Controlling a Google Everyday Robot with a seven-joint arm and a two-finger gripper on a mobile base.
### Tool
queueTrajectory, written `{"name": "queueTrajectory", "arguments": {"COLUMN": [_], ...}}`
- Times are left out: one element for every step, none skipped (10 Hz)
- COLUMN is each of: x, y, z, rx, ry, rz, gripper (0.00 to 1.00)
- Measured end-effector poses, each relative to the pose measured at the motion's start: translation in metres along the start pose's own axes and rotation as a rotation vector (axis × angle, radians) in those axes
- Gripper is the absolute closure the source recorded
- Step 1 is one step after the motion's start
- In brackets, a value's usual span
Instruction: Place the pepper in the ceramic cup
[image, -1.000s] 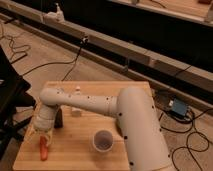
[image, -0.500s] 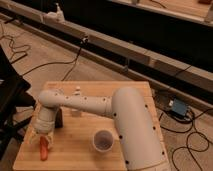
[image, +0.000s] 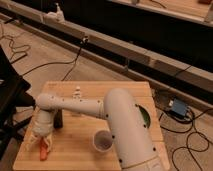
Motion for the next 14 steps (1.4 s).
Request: {"name": "queueTrajectory", "arguments": {"x": [0.002,0.005,0.007,0.010,0.013,0.015,0.017,0.019,0.021,0.021,0.020,0.017,0.014,0.010], "y": [0.001,0.003,0.006,0.007,0.008,0.008,0.008,0.009,0.013,0.016,0.018,0.027,0.036,0.047], "z": [0.004,0.007,0.009,0.011,0.012,0.011,0.008,0.004,-0.004,-0.015,-0.025,-0.042,-0.056,-0.069], "rx": [0.001,0.006,0.016,0.023,0.032,0.040,0.054,0.068,0.090,0.121,0.148,0.183,0.206,0.224], "ry": [-0.010,-0.022,-0.033,-0.033,-0.028,-0.019,-0.005,0.009,0.035,0.059,0.081,0.119,0.149,0.177], "rz": [0.007,0.018,0.029,0.033,0.036,0.038,0.041,0.048,0.066,0.092,0.110,0.131,0.146,0.159], "gripper": [0.40,0.49,0.60,0.71,0.82,0.91,0.98,1.00,1.00,1.00,1.00,1.00,1.00,1.00]}}
